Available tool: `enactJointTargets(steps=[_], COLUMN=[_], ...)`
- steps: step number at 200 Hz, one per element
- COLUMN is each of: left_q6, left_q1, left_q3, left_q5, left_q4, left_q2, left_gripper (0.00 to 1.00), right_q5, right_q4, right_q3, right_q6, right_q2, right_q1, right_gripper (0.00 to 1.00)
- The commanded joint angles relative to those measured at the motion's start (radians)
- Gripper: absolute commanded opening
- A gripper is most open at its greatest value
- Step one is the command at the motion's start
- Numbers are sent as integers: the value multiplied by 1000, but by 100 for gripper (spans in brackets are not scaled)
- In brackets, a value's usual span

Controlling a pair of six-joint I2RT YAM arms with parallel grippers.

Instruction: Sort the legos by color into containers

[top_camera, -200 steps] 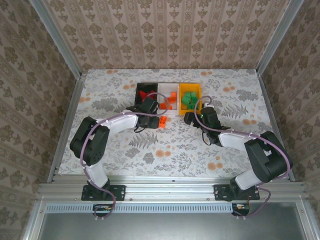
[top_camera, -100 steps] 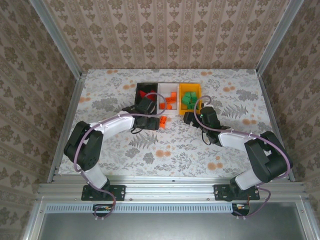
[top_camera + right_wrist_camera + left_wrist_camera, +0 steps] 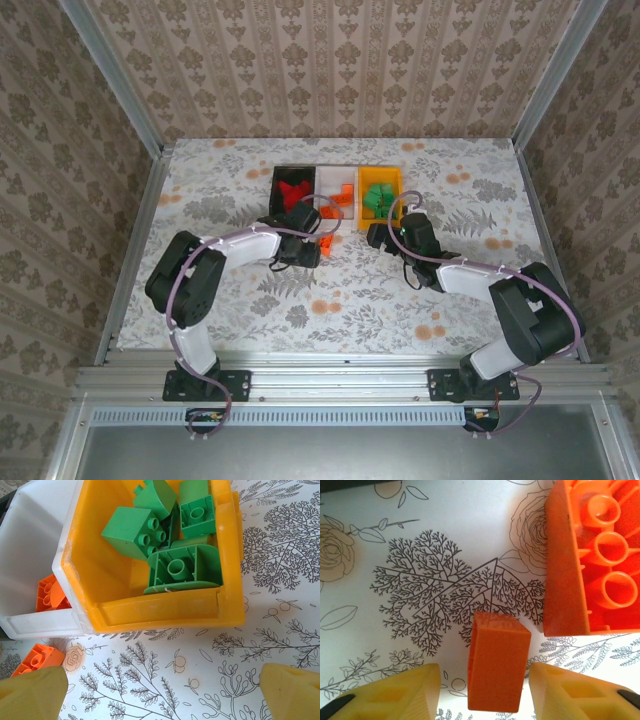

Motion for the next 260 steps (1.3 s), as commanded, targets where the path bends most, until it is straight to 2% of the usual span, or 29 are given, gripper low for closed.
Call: enactJointTargets(steps=[1,66,119,159,216,260], left_q6=[12,3,12,69,119,148], left_q1=[1,0,-26,-38,-20,-9], left_q3=[19,-33,8,215,598,812], left_q5=[-36,-51,-93,-69,11,-26], left_q4=[21,91,-11,-105,-167,-196], left_q2=[19,10,-106,-83,214,374], left_gripper=[47,31,26,26,26,29], right_q5=[18,19,24,31,77,79], right_q4=[-22,-22,-23,-23,-29,-18], right_q3=[22,22,22,19,14,4], right_q6=[-14,-17,-17,-13,-21,-10], right_q2=[-3,-3,-5,-6,-20,-31], right_q1=[6,7,7,7,7,7], right_gripper=[100,100,100,100,100,100])
